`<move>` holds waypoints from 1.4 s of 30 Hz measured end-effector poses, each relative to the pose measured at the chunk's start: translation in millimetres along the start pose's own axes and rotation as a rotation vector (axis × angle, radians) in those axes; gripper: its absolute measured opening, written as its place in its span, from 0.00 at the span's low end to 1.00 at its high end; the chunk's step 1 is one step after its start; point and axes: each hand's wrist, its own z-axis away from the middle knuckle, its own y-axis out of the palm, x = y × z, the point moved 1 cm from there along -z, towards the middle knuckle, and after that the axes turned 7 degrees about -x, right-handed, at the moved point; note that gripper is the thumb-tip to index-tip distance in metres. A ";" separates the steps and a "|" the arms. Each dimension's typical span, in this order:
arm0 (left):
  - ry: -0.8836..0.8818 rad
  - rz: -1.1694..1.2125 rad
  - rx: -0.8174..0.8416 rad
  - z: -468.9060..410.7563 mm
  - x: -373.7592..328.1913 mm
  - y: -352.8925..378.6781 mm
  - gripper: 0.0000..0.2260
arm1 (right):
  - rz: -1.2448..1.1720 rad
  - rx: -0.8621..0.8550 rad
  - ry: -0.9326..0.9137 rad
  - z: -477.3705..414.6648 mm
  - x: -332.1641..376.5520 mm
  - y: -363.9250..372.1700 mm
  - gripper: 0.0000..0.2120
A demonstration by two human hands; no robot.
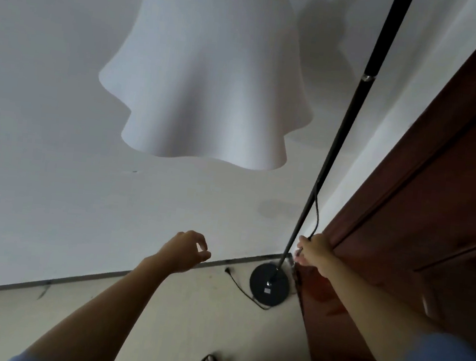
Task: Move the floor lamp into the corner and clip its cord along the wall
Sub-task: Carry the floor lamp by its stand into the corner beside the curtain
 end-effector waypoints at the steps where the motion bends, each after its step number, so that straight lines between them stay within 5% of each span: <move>1: -0.001 0.000 0.002 -0.9 3.8 -1.3 0.09 | -0.171 0.019 0.056 4.1 5.5 0.8 0.13; 8: 0.009 0.091 -0.012 -6.6 -2.3 -13.0 0.11 | -0.846 0.151 0.096 55.9 62.6 -34.2 0.14; 12: 0.000 0.338 -0.036 -8.1 -37.2 -18.2 0.13 | -1.082 0.284 0.108 96.1 102.7 -63.6 0.13; 16: 0.059 0.609 0.068 -6.6 -79.9 -14.9 0.22 | -1.202 0.377 0.090 128.9 140.8 -92.2 0.11; 19: 0.211 0.523 0.206 -7.2 -104.9 -11.2 0.29 | -1.262 0.395 0.045 142.9 161.0 -107.1 0.10; 24: 0.241 0.337 0.257 -8.6 -117.6 -1.4 0.10 | -1.349 0.381 -0.027 146.9 176.4 -130.9 0.13; 30: 0.174 0.370 0.211 -9.6 -85.6 -7.3 0.16 | -1.433 0.329 -0.008 124.1 155.6 -156.0 0.15; 36: 0.191 0.389 0.005 -5.5 -68.4 -35.3 0.18 | -1.155 0.147 0.139 86.5 95.9 -141.4 0.15; 38: 0.180 0.471 0.008 -1.9 -68.9 -49.9 0.15 | -0.850 0.022 0.117 73.2 73.2 -136.7 0.16; 42: 0.171 0.740 0.076 7.1 -75.3 -73.4 0.12 | 0.053 -0.386 -0.312 55.8 42.3 -134.2 0.13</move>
